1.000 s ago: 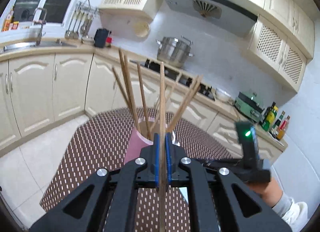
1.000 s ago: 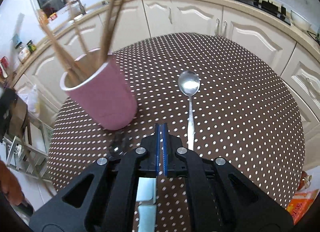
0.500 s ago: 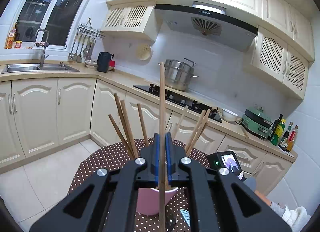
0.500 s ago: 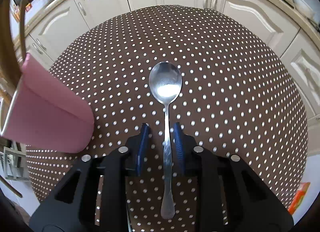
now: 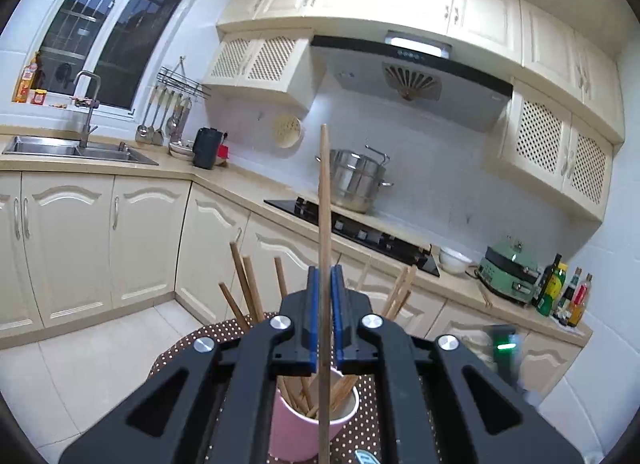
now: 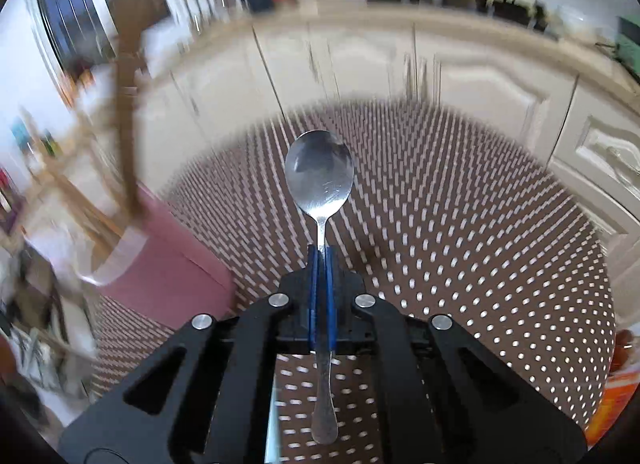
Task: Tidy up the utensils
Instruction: 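Lift the chopstick and spoon over the pink cup with both tools, then lower the chopstick and spoon into the pink cup and open both tools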
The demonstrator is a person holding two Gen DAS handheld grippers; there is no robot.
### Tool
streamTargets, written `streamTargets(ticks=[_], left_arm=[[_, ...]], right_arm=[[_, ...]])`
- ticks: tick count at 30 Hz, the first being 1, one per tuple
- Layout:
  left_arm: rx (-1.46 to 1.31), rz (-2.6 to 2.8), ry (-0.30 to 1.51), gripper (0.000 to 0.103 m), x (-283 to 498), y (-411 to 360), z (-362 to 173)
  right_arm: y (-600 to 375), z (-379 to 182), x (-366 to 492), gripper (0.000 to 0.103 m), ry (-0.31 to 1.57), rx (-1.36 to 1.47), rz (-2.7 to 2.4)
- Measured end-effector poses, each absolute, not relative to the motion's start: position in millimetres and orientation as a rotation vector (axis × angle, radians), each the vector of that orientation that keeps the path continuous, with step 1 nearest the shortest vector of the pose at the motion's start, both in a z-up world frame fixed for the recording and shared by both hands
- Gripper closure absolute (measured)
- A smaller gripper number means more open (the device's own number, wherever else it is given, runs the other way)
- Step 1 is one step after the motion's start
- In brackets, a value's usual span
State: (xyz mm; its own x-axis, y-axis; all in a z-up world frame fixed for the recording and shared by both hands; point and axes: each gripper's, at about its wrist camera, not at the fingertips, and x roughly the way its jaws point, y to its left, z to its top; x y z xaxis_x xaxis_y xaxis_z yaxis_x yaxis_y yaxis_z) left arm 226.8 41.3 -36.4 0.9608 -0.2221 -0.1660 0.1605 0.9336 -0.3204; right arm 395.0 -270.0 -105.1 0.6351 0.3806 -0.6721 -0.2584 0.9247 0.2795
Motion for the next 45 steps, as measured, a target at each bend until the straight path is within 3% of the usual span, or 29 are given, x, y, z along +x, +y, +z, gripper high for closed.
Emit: streamTargets(ticks=[9,20,43,45], left_arm=[[-0.336,-0.184,0.153,0.097,240.5,36.7,-31.8],[-0.310,-0.193,0.000,0.097,259.6,25.7,-31.3],[-0.249,-0.215,0.197,0.096,269.9,23.4,-89.6],[-0.249,-0.206,0.215,0.086,269.5,23.7,-91.2]], right_arm=[[-268.0,-14.3,326.6,0.099,0.376,0.304,0.474],[-217.1,-2.8,330.3,0.099,0.179,0.307,0.541],[-198.1,-50.6,334.6,0.099,0.238,0.328,0.541],[-199.6,-52.0,329.8,0.099,0.242,0.324,0.537]])
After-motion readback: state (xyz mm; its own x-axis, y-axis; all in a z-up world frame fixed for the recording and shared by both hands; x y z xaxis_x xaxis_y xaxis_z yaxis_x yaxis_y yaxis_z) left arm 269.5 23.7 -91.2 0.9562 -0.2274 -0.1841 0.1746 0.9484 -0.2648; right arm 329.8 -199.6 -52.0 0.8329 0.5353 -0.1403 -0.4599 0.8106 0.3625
